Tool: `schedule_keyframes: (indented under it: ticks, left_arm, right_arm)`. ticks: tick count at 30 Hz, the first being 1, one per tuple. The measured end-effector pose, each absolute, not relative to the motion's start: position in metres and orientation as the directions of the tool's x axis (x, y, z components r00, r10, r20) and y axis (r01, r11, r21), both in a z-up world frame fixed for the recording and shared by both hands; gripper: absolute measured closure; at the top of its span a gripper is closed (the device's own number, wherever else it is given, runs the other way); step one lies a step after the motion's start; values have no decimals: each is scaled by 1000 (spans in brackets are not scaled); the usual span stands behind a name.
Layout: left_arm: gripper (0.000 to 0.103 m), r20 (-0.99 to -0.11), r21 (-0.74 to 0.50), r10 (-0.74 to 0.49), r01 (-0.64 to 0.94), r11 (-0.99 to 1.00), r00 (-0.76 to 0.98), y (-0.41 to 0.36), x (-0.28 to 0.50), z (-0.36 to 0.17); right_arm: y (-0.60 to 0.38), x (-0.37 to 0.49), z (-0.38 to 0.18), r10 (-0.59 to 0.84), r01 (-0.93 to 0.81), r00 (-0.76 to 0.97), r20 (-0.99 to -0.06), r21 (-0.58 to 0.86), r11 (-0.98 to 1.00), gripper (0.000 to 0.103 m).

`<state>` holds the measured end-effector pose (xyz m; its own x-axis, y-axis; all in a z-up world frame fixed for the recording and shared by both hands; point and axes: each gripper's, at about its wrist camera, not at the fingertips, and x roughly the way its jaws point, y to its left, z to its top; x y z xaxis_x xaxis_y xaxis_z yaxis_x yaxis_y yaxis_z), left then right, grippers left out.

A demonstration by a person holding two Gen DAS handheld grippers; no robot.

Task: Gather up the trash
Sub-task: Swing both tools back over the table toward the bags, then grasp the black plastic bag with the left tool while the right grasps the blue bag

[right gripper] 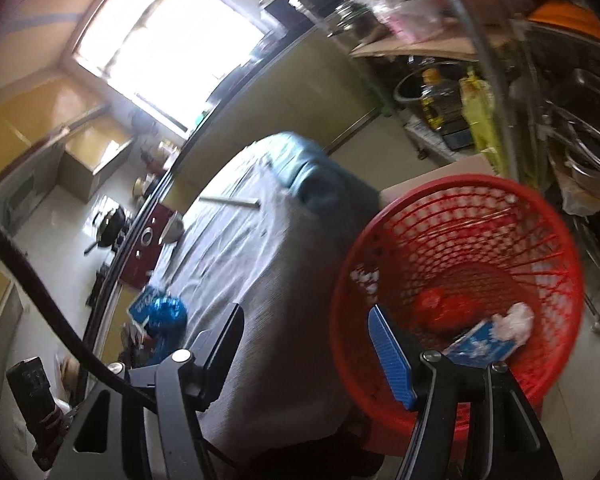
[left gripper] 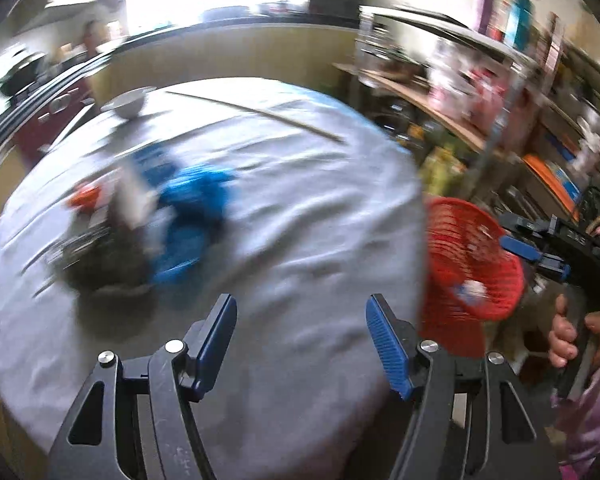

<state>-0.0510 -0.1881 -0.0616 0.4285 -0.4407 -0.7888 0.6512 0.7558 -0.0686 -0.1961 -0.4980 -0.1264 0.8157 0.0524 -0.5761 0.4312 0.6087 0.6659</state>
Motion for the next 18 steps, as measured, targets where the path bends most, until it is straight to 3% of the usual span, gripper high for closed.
schedule_keyframes:
  ticks: [5,9,18]
  left_arm:
    - [34,-758,-85,-382,499,862,529,-115,-22,-54]
    - [26,-721,-148,-349,359,921,599,-66,7,-44]
    - [20,-739,-462,-495,191,866,456,-51,67,-70]
  right_arm:
    - [-470,-171,-124,101,400,790,-605,633,663,35]
    - [-448,-152,-121,135,370,775,-617,617,695,35]
    - [-403,-124,-120,187,314,730,-657,566,762,35]
